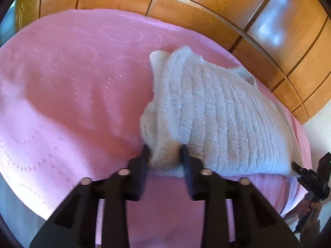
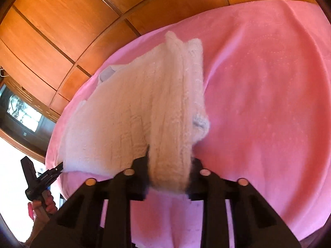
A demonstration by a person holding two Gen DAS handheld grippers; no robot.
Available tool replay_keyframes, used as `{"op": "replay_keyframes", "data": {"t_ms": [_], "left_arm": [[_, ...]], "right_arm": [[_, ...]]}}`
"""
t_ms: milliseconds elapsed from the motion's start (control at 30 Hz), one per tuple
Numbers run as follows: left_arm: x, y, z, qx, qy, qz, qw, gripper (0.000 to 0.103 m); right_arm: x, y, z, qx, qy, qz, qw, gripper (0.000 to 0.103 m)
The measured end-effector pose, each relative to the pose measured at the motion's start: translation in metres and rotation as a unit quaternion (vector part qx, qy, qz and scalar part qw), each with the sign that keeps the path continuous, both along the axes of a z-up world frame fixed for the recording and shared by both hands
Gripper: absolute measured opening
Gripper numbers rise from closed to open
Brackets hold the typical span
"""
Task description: Fold small clothes
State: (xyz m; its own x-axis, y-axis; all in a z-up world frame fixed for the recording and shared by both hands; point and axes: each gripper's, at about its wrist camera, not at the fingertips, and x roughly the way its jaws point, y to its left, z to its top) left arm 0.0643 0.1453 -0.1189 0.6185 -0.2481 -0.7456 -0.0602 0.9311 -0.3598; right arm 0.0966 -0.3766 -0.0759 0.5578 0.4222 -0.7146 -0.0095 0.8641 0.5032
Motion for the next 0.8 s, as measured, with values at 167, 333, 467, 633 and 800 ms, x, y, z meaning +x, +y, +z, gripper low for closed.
{"op": "replay_keyframes", "data": {"t_ms": [167, 333, 467, 633, 800], "left_arm": [[-0.007, 0.000, 0.010, -0.009, -0.005, -0.025, 0.9996, 0.012], [-0.029, 0.018, 0.020, -0.060, 0.007, -0.032, 0.9976, 0.011], [-0.046, 0.010, 0.021, -0.024, 0.020, -0.037, 0.9988, 0.014], [-0.043, 0.010, 0.036, 0.015, -0.002, 0.000, 0.9999, 0.042], [-0.021, -0.016, 0.065, 0.042, -0.063, 0.005, 0.9971, 0.049]], "right_arm": [[-0.020, -0.005, 0.028, 0.029, -0.032, -0.008, 0.999, 0.017], [-0.045, -0.013, 0.039, 0.029, -0.024, 0.010, 0.999, 0.017], [-0.058, -0.015, 0.022, 0.012, 0.011, 0.017, 1.000, 0.019], [-0.045, -0.027, 0.032, -0.004, -0.008, -0.022, 1.000, 0.071], [-0.009, -0.026, 0.026, -0.009, -0.001, -0.021, 1.000, 0.078]]}}
